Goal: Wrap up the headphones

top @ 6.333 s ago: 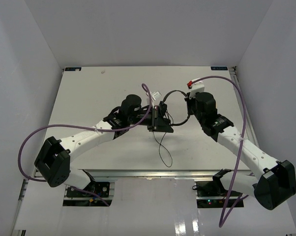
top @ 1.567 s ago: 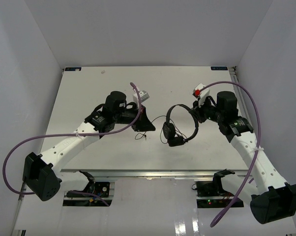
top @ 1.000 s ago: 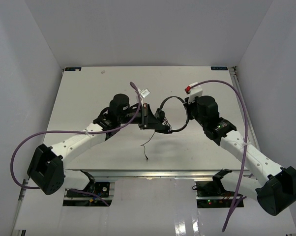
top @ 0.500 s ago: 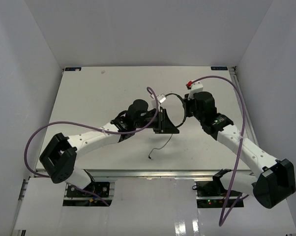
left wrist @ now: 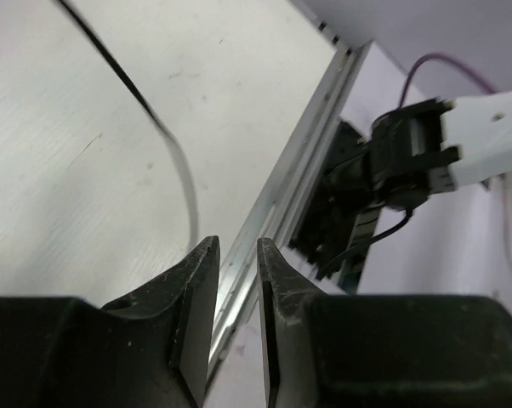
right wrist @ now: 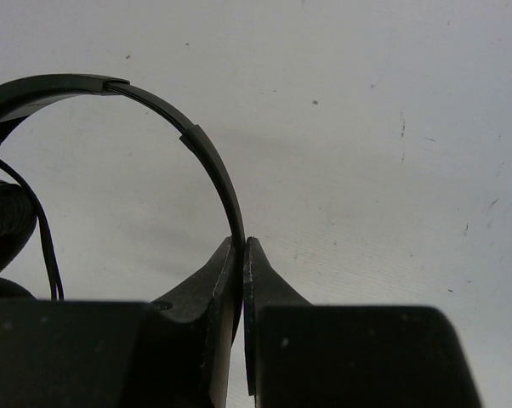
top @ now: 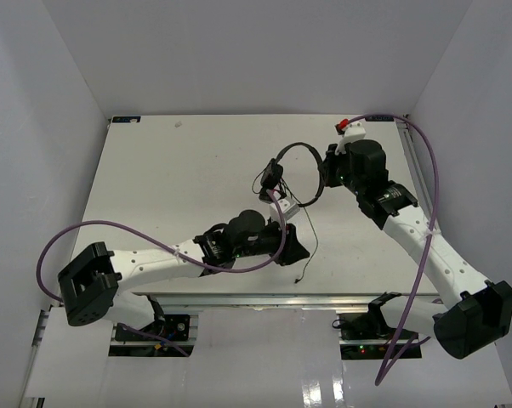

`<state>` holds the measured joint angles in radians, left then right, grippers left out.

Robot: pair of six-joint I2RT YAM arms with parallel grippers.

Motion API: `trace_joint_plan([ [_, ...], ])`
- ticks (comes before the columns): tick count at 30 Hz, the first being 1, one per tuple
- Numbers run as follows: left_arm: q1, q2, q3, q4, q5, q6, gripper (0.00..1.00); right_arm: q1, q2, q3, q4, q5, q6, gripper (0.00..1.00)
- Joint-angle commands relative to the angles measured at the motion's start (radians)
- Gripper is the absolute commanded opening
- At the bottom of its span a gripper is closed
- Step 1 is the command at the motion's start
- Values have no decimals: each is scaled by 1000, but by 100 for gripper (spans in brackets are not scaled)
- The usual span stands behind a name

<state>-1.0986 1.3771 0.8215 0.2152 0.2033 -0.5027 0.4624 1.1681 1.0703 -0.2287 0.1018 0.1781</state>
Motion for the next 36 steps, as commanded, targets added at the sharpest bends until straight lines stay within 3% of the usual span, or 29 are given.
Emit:
trace_joint_plan([
  [1,-28,-11,-95,125,-148,140,31,-19,-34,87,-12,-65,62,8],
  [6,-50,4,-176,237,-258,219,23,-43,-52,122,-47,-122,80,8],
  [9,-64,-17,-246,326,-288,235,24,-63,-63,130,-55,-149,86,8],
  [12,-86,-55,-339,418,-332,256,40,-77,-71,129,-60,-173,87,8],
  [17,-99,-97,-452,438,-431,280,67,-88,-77,119,-61,-214,84,8],
  [21,-99,-95,-525,539,-458,349,74,-91,-76,104,-57,-254,60,8],
  [28,-99,18,-535,767,-279,406,80,-97,-74,100,-59,-343,24,8],
  [32,-101,103,-463,819,-164,402,82,-97,-76,95,-58,-354,25,8],
  [36,-103,184,-375,817,-138,423,82,-97,-79,83,-56,-352,26,8],
])
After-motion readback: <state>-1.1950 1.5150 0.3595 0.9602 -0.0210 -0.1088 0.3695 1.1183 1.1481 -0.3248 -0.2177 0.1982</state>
